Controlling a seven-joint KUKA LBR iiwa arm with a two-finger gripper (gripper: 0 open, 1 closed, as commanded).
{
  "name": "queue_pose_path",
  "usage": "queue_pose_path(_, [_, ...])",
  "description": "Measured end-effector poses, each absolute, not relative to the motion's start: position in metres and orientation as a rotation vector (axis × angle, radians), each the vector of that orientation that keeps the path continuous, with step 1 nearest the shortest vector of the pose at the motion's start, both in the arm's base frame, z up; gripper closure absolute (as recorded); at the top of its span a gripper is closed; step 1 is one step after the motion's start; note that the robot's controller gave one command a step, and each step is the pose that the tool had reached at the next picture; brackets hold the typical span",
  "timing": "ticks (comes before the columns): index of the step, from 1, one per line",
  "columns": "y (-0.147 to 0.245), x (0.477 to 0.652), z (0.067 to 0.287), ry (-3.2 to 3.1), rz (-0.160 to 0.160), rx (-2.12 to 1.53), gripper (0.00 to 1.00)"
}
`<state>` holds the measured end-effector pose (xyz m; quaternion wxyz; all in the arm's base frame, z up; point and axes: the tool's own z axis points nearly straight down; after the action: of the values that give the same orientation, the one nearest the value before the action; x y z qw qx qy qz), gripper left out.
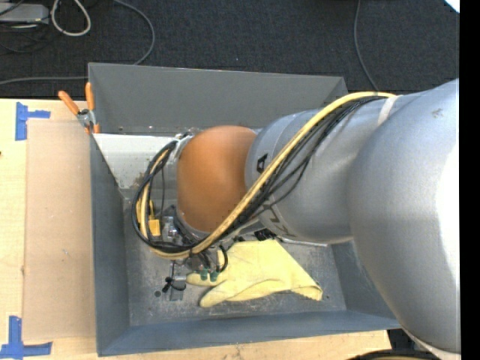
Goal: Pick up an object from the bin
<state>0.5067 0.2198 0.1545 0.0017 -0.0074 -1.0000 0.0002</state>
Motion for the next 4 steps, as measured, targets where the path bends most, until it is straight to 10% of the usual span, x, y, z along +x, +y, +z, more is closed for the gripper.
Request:
queue_pose_path(2, [0.211,0.504,0.144,-3.141,-0.002,-0.017,0.0])
queue_pose_path(3, [0.229,0.543,0.157,-3.143,-0.004,0.08,0.0])
queue_pose_path(4, [0.171,0.488,0.106,-3.119,0.014,-0.084,0.0])
